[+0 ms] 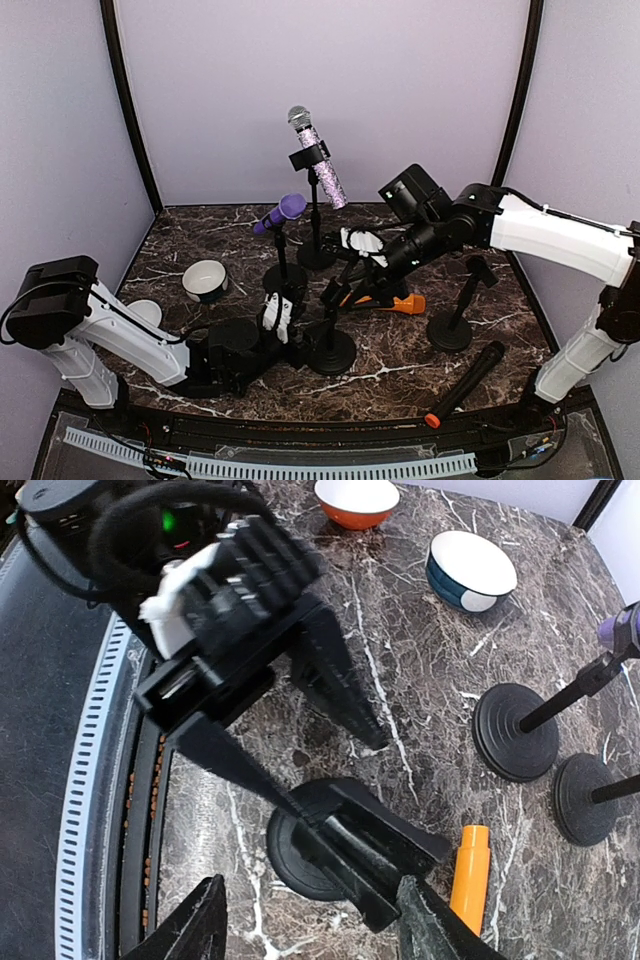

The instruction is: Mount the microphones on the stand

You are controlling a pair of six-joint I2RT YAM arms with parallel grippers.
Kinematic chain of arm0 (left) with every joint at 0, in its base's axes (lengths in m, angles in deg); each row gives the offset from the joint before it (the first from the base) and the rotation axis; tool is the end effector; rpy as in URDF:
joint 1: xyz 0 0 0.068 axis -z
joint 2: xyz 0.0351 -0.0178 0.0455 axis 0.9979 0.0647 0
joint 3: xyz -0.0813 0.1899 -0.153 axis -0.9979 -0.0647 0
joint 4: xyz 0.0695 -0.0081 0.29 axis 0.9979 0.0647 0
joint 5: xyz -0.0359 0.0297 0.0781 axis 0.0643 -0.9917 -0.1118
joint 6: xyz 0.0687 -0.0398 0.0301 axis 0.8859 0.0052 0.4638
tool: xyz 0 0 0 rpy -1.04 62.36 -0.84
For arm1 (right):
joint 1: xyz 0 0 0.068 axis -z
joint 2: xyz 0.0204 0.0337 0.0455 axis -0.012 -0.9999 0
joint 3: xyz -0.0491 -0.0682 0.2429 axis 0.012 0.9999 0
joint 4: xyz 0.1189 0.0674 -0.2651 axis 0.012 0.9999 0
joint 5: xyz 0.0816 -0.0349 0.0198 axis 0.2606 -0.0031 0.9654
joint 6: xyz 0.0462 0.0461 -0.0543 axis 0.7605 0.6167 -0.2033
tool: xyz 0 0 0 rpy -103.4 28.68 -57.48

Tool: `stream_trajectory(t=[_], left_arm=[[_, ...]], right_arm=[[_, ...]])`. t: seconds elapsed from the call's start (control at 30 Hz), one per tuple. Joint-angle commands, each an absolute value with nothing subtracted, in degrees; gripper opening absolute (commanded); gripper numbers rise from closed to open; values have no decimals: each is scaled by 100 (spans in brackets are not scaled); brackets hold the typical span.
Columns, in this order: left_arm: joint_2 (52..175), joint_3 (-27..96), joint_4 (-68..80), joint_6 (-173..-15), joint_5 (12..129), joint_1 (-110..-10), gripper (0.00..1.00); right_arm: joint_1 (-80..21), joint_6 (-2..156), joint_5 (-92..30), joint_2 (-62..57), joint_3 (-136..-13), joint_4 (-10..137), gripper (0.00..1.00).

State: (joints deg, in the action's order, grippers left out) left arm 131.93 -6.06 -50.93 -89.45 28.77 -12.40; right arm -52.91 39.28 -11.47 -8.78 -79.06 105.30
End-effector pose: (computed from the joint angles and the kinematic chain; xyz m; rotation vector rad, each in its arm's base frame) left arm 0.1385 -0.3318 0.1284 0.4997 1.5794 -0.6123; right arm 0.2111 0.3282 0.2749 -1.7829 1.6849 0.7462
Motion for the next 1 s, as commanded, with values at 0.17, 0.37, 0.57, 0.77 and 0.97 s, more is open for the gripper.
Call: stream_trajectory(t=[0.17,0.37,0.57,0.77,0.97], left_arm=[[12809,-696,-4911,-8634,2745,-1562,59],[12658,-729,-4526,-8870,2921,-1562,59],[12240,-926,-4143,-9160,2870,-1501,60],[11938,-766,-3200,-9302,2853,-1497,66],[11703,-740,-2910,-9538,3113,-1501,78]], right_arm=[[-5448,4134,-898,-737,-7819,10719,56],[-5408,4176,-1177,-781,-8051,10882,57],[-4946,4108,-1064,-539,-8491,11322,65],[-4402,3834,-1851,-282,-8172,11304,72],[-3874,3032,-2984,-789,-8274,11784,82]])
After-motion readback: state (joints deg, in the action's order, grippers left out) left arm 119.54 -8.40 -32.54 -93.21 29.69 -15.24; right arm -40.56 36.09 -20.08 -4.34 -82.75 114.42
